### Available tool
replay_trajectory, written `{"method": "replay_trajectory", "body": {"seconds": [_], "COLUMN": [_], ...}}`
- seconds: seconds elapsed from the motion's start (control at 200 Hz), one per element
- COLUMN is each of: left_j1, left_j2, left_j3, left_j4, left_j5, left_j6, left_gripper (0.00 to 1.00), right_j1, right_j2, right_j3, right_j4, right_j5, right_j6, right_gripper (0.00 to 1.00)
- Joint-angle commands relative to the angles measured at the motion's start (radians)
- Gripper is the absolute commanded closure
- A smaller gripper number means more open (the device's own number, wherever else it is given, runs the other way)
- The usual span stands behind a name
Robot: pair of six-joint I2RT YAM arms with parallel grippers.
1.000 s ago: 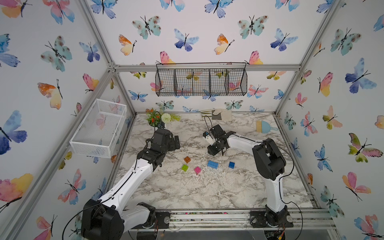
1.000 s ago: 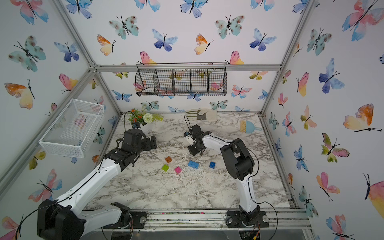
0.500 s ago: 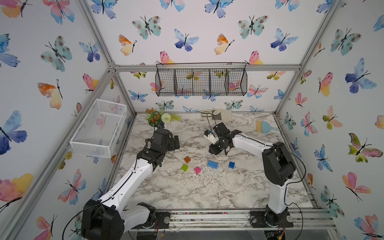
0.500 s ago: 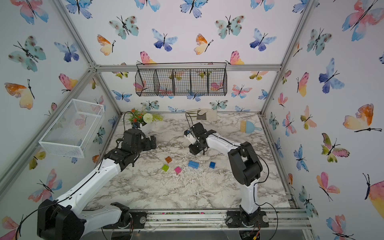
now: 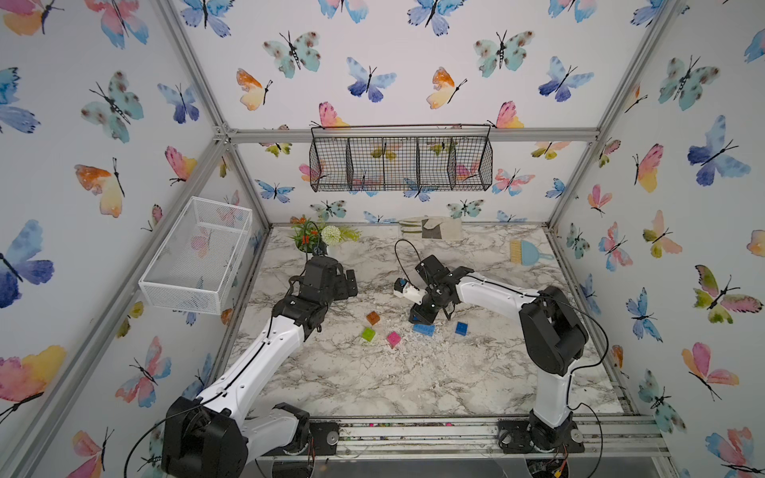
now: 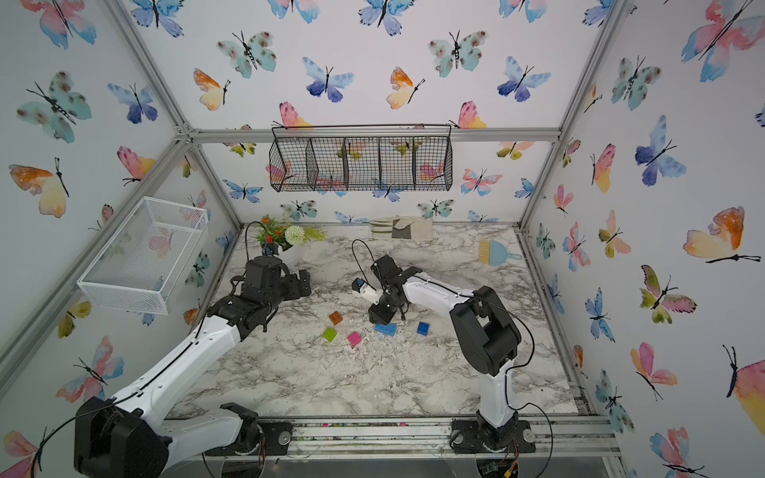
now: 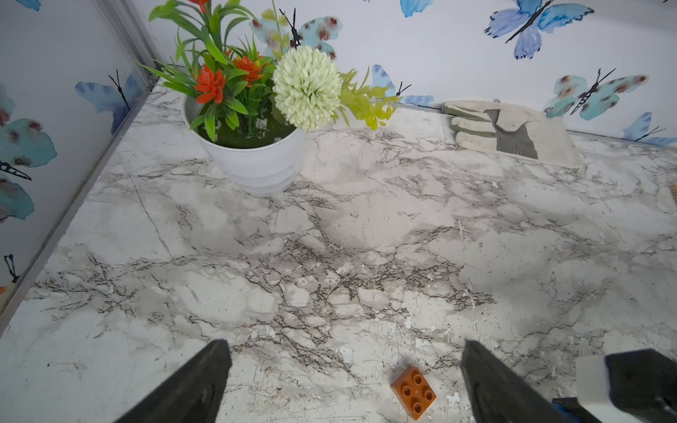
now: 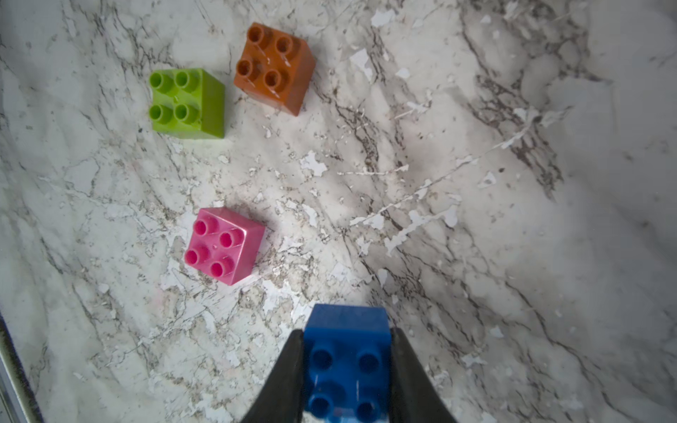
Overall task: Assemble the letter y with lego
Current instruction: Assemble the lego brick with the lego brick.
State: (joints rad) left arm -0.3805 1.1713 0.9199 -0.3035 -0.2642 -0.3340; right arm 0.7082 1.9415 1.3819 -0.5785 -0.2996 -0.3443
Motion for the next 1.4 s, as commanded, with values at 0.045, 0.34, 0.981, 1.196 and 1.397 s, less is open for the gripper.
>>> {"method": "replay_trajectory", "body": {"seconds": [0.045,0.34,0.981,1.196,1.397], "left_j1": [0.006,0.006,0.011,0.012,0.013], "left_j2": [-0.007,-0.007,-0.005,-0.006,-0.007], "left_j3": [0.006,0.007,0.006,0.007,0.007], "left_j4": [-0.003,-0.002,-0.001,-0.001,-0.002], "left_j5": [0.000,0.000,0.000,0.000,0.000], "left_j6": [-0.003,-0.003,-0.005,-0.005,-0.005], "left_gripper": [0.01,0.01,0.01,0.01,0.01], "right_j1": [0.002,0.008,0.018,0.024,0.031], "right_j2": [0.024,0.031,0.052,0.055,0.067], "right_j3": [-0.006,-0.037,-0.044,-0.047,-0.050], "right_j4": [-0.029,0.011,-0.001,-0.005,-0.021], "right_j5": [-0.004,-0.012,-0.055,-0.046,-0.013], "right_j6": [-0.048,-0.069,-0.078,-0.080,-0.078], "right_gripper": [0.96,0.97,0.96,0.96,0.97]}}
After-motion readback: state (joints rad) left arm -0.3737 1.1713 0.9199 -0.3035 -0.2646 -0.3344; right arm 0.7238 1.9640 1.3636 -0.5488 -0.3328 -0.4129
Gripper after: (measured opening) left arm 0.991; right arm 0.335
